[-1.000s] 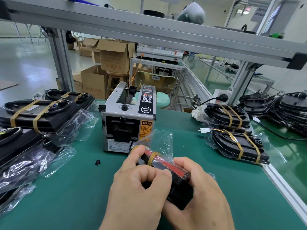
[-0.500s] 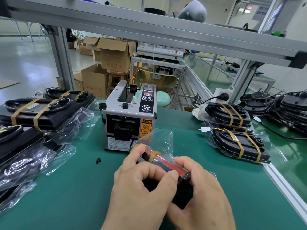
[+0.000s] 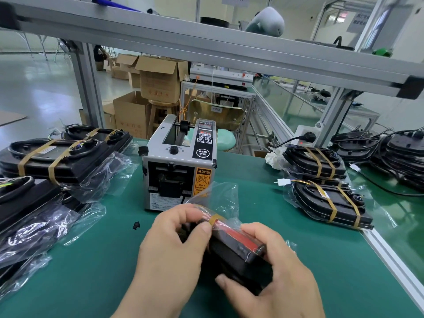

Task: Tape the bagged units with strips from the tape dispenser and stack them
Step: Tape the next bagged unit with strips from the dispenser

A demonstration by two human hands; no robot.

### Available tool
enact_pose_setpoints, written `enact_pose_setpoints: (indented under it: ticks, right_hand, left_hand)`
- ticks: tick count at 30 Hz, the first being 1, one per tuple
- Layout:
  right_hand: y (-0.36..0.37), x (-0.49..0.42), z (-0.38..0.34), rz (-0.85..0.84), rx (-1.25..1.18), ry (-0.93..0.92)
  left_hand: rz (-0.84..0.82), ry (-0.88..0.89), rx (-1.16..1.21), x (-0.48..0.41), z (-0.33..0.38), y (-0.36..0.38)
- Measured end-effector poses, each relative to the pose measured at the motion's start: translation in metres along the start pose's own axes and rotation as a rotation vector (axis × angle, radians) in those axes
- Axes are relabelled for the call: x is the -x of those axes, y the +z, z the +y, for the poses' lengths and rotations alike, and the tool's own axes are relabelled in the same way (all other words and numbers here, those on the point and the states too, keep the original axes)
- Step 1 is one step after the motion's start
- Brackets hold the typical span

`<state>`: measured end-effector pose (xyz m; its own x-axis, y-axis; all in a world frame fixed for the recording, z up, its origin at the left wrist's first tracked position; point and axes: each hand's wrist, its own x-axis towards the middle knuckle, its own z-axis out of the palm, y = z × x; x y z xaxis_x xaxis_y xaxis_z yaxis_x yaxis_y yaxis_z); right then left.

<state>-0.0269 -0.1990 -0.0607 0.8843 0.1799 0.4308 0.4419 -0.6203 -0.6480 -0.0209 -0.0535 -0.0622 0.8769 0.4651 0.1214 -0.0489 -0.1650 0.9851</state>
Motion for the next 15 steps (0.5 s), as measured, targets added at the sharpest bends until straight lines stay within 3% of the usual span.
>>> enact_pose_setpoints:
  ticks: [5, 7, 10, 11, 13, 15]
  right_hand:
    - [-0.033, -0.008, 0.002, -0.092, -0.291, 0.018]
    - [-0.049, -0.01, 0.006, -0.208, -0.539, 0.06]
    - [-0.058, -0.012, 0.017, -0.278, -0.818, 0.14]
    - [-0.059, -0.013, 0.019, -0.278, -0.879, 0.162]
    - [-0.058, -0.014, 0.023, -0.28, -0.991, 0.184]
    - [-0.059, -0.016, 0.027, -0.278, -1.036, 0.217]
  left_hand:
    - [0.115, -0.064, 0.152, -0.028, -0.004, -0.024]
    - [-0.073, -0.165, 0.227, -0.037, -0.006, -0.037]
    - [-0.574, -0.467, 0.522, -0.039, 0.005, -0.045]
    - [-0.667, -0.544, 0.619, -0.039, 0.008, -0.044]
    - [-0.74, -0.569, 0.586, -0.043, 0.009, -0.037]
    - [-0.693, -0.467, 0.493, -0.046, 0.005, -0.033]
